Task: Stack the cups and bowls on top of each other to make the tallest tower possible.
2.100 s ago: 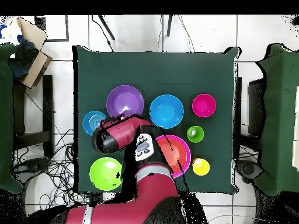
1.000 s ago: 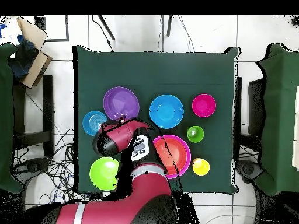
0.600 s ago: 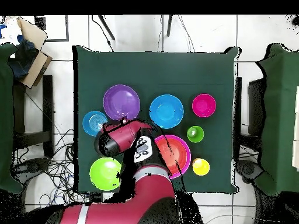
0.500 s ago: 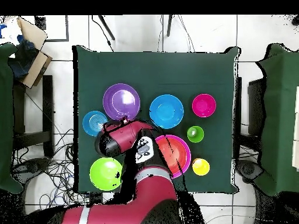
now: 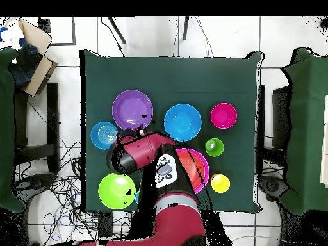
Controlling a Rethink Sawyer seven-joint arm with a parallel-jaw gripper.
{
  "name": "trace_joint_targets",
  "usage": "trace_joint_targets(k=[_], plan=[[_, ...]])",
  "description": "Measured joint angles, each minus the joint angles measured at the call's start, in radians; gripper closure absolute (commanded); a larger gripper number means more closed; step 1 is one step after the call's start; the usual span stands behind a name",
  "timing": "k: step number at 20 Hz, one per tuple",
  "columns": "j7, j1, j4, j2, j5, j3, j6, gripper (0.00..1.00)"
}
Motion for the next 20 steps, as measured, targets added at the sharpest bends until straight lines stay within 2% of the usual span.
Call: trace_joint_targets(k=[6, 10, 20], plan=[[0.000, 0.020, 0.000, 0.016, -0.001, -0.004, 0.000, 0.00], [0.000, 0.008, 0.001, 0.022, -0.021, 0.025, 0.000, 0.00], [0.000, -0.123, 0.001, 0.022, -0.116, 0.194, 0.001, 0.00]])
